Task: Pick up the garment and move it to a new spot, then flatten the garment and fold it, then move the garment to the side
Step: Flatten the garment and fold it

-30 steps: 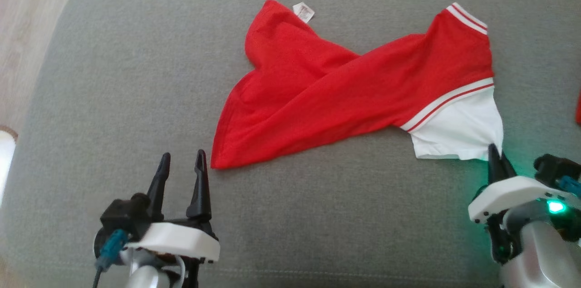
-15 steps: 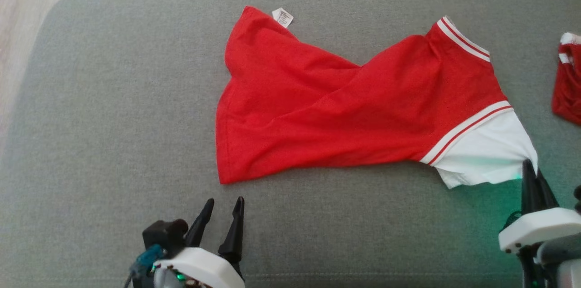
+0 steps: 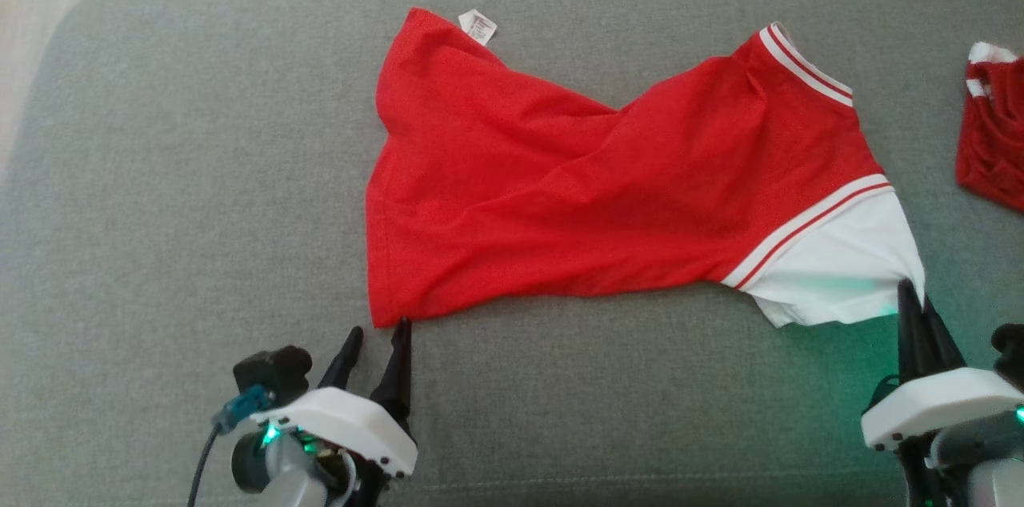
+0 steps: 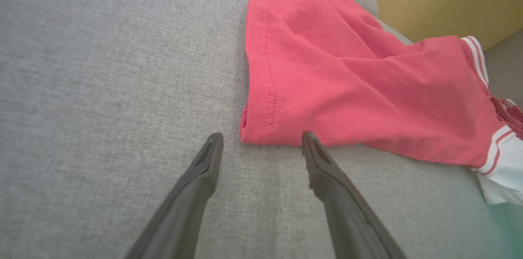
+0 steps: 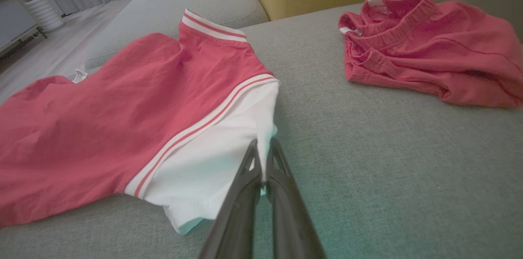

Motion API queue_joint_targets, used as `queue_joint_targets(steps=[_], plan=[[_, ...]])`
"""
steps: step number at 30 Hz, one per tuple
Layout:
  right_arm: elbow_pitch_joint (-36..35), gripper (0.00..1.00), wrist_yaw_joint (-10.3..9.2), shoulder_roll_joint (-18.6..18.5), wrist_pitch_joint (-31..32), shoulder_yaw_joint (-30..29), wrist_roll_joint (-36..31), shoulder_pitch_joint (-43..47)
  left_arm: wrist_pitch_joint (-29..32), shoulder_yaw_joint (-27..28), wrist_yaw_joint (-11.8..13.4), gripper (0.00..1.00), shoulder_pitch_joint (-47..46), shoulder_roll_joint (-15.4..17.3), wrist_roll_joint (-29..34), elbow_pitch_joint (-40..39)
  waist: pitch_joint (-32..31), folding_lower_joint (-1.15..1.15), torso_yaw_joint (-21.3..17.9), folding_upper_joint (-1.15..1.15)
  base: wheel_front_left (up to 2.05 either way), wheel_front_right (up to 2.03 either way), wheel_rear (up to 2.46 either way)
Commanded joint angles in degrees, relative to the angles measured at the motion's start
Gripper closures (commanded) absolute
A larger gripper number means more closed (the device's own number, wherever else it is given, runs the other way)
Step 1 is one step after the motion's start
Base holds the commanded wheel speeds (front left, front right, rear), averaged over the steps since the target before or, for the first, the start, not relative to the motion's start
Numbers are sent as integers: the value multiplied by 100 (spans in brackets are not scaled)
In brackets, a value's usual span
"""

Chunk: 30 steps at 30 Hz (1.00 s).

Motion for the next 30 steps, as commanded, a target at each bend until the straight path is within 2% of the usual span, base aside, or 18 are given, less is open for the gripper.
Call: queue_joint_targets(steps=[1,9,10,11,12,13,14,18,22,30], plan=[[-208,100,37,-43,4,143,47,-121,-38,142,46,0,-224,-9,-18,-71,23,0,-27,0,0,0,0],[-176,100,37,-43,-32,297,60,-218,-92,58,-5,2,-651,-9,-186,575,90,0,-128,0,0,0,0],[-170,100,37,-43,-37,306,60,-226,-97,28,-23,10,-696,-9,-206,633,95,0,-134,0,0,0,0],[-163,100,37,-43,-41,313,60,-233,-92,-11,-48,41,-739,-9,-230,692,98,0,-139,0,0,0,0],[-156,100,37,-43,-46,319,60,-238,-86,-53,-70,65,-780,-9,-252,750,98,0,-143,0,0,0,0],[-149,100,37,-43,-50,326,60,-242,-89,-97,-86,86,-820,-9,-261,806,97,0,-148,0,0,0,0],[-143,100,37,-43,-55,335,61,-248,-95,-143,-104,100,-856,-9,-270,854,97,0,-154,0,0,0,0],[-162,100,37,-43,-111,378,69,-287,-204,-259,-167,100,-945,-9,-311,908,82,0,-173,0,0,0,0],[-226,100,37,-43,-283,403,94,-372,-402,-147,-193,100,-970,38,-290,704,14,0,-161,0,0,0,0],[-863,100,37,-43,-905,315,213,-563,-551,190,-125,100,-725,301,-111,-688,-337,0,-76,0,0,0,0]])
